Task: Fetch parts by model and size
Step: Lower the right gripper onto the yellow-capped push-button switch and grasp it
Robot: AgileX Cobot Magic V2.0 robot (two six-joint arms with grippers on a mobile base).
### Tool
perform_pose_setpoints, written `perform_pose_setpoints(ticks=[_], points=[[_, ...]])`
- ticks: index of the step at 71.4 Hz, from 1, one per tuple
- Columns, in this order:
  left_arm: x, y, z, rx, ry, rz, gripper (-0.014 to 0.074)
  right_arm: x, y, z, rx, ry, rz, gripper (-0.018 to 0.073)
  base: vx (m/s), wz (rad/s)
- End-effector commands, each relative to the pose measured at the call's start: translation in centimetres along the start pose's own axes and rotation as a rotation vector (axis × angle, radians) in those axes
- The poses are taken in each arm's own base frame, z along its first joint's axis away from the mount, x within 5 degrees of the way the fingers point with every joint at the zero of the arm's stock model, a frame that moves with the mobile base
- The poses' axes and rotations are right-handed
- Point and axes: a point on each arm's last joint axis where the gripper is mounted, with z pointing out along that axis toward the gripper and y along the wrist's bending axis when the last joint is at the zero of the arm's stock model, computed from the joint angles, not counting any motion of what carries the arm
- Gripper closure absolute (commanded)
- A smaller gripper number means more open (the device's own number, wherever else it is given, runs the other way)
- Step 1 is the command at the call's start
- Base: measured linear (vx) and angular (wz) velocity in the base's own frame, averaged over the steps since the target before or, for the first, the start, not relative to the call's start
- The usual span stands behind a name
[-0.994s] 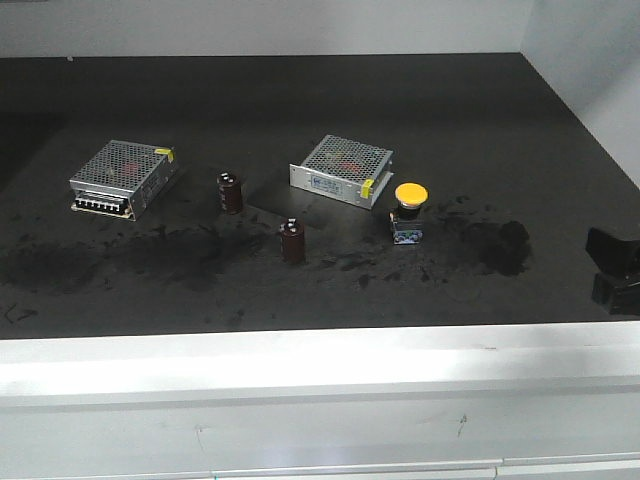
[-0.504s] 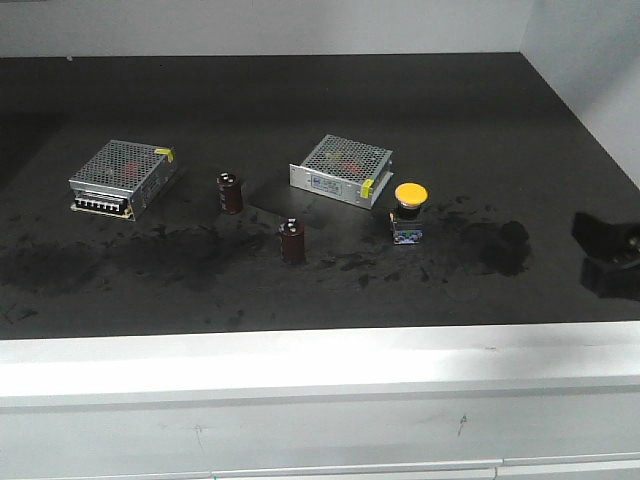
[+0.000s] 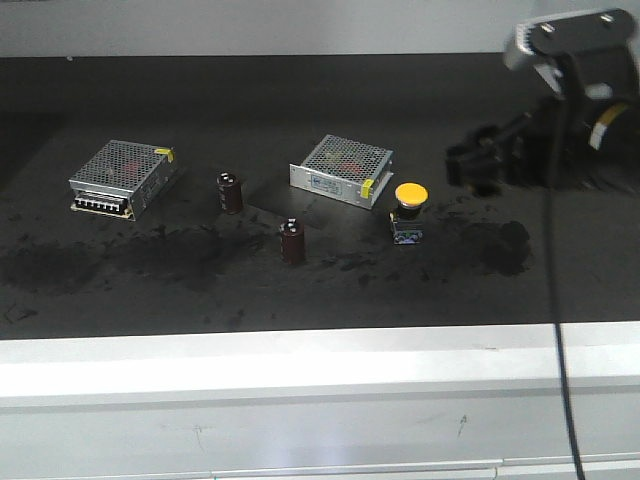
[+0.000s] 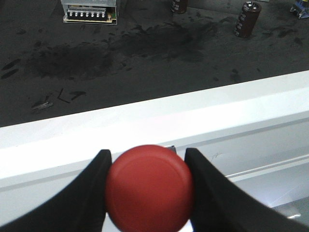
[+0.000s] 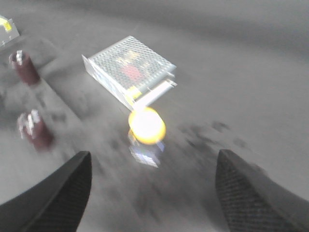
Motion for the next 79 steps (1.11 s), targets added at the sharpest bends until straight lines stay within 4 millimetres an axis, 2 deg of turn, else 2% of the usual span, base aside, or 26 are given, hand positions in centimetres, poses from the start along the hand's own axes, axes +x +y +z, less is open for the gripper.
perform_pose_setpoints(ticks=[1, 20, 33, 52, 79], points=[[-1.2, -0.2, -0.4, 0.016, -0.083, 0.001, 0.0603, -3.0, 0.1, 0.9, 0.000, -0.038, 0.057, 0.0041, 0.00, 0.00], [-1.2, -0.2, -0.4, 0.016, -0.084, 0.001, 0.0603, -5.9, 0.2, 6.7, 0.014, 0.123, 0.095, 0.0041, 0.00, 0.00], [-1.2, -0.2, -0.4, 0.016, -0.084, 0.001, 0.0603, -6.3, 0.2, 9.4, 0.020, 0.185, 0.100, 0.0041, 0.00, 0.00], [-1.2, -0.2, -0.4, 0.016, -0.084, 0.001, 0.0603, -4.8, 0.3, 12.4, 0.027, 0.267, 0.106, 0.0041, 0.00, 0.00], [-1.2, -0.2, -0.4, 0.016, -0.084, 0.001, 0.0603, -3.1, 0.3, 15.3, 0.042, 0.336, 0.161, 0.0060, 0.00, 0.00]])
